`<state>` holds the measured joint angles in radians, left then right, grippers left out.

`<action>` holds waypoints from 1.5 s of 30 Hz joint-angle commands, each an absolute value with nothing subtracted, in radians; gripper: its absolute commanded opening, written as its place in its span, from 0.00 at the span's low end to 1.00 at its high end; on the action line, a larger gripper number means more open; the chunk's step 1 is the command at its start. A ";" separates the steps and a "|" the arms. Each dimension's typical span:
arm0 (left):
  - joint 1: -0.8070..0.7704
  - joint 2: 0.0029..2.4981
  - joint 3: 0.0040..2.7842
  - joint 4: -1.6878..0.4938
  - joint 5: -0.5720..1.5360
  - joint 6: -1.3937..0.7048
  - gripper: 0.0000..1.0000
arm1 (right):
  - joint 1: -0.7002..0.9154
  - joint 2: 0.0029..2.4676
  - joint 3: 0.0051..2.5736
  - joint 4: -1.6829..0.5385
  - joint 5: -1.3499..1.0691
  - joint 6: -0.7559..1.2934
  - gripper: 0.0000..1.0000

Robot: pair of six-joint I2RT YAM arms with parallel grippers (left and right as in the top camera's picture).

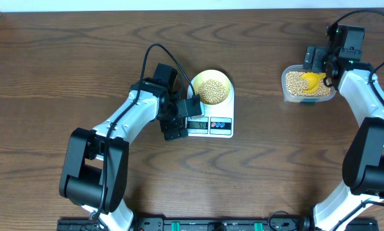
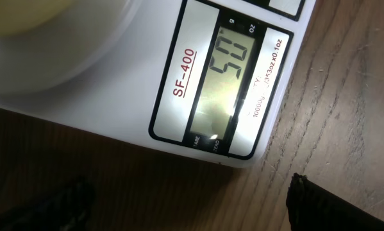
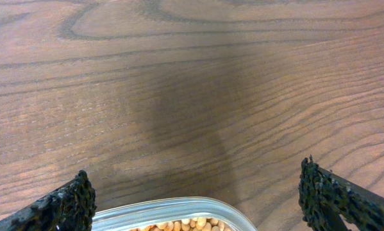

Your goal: Scoop item into bowl and weigh 50g on scale

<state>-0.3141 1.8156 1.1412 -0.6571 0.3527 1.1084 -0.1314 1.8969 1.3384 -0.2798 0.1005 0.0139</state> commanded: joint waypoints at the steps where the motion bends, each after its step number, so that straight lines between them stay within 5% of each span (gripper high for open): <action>1: -0.304 1.775 1.133 -0.665 0.347 1.126 0.98 | -0.130 1.900 1.331 -0.282 0.095 0.006 0.99; 15: -0.289 1.545 1.133 -0.771 0.274 1.120 0.98 | -0.130 1.900 1.331 -0.282 0.095 0.006 0.99; 29: -0.184 1.194 1.035 -0.812 0.542 0.936 0.98 | -0.130 1.900 1.331 -0.282 0.095 0.006 0.99; 45: -0.146 1.156 0.521 -0.162 0.595 0.929 0.98 | -0.130 1.900 1.331 -0.282 0.095 0.006 0.99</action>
